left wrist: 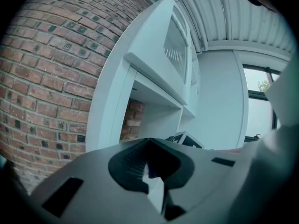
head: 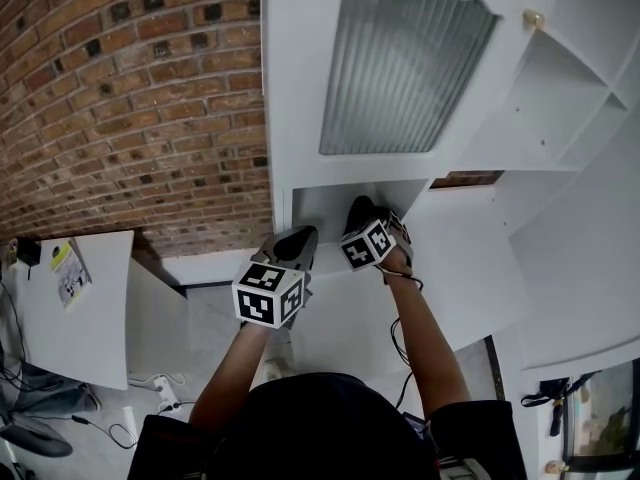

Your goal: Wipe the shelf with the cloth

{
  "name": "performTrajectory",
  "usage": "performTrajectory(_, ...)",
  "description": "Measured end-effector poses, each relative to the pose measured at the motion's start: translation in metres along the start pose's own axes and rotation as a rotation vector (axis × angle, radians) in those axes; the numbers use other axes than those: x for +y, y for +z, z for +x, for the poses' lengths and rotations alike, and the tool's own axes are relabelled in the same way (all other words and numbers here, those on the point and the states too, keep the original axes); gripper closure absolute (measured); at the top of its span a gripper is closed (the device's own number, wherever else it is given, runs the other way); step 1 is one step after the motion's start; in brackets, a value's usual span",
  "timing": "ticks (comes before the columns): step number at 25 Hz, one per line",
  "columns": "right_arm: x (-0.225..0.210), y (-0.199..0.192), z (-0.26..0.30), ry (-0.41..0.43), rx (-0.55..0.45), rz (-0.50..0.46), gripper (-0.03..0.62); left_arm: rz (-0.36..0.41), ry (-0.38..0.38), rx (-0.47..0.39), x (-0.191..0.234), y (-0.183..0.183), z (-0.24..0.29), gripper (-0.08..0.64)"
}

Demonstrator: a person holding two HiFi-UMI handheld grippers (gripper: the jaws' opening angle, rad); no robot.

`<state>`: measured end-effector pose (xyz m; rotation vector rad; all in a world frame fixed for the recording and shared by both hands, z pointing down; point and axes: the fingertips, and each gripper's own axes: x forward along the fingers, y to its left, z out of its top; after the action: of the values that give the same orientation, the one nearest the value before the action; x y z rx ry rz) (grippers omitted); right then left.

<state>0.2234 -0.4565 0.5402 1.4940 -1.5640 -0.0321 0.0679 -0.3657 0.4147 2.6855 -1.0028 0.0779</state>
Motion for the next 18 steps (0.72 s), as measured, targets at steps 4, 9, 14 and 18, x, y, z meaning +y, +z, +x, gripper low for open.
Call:
performTrajectory(4, 0.003, 0.005, 0.002, 0.001, -0.001, -0.015, 0.506, 0.0, 0.022, -0.001, 0.006, 0.0, -0.007, 0.543)
performTrajectory(9, 0.012, 0.016, 0.004, 0.021, -0.014, -0.02, 0.506, -0.002, 0.051, -0.008, 0.014, 0.002, -0.015, 0.543)
performTrajectory(14, 0.022, 0.029, 0.005, 0.037, -0.035, -0.039, 0.506, -0.003, 0.077, -0.011, 0.021, 0.001, -0.023, 0.543)
performTrajectory(18, 0.031, 0.039, 0.006, 0.049, -0.054, -0.053, 0.506, -0.008, 0.102, -0.016, 0.028, 0.001, -0.03, 0.543)
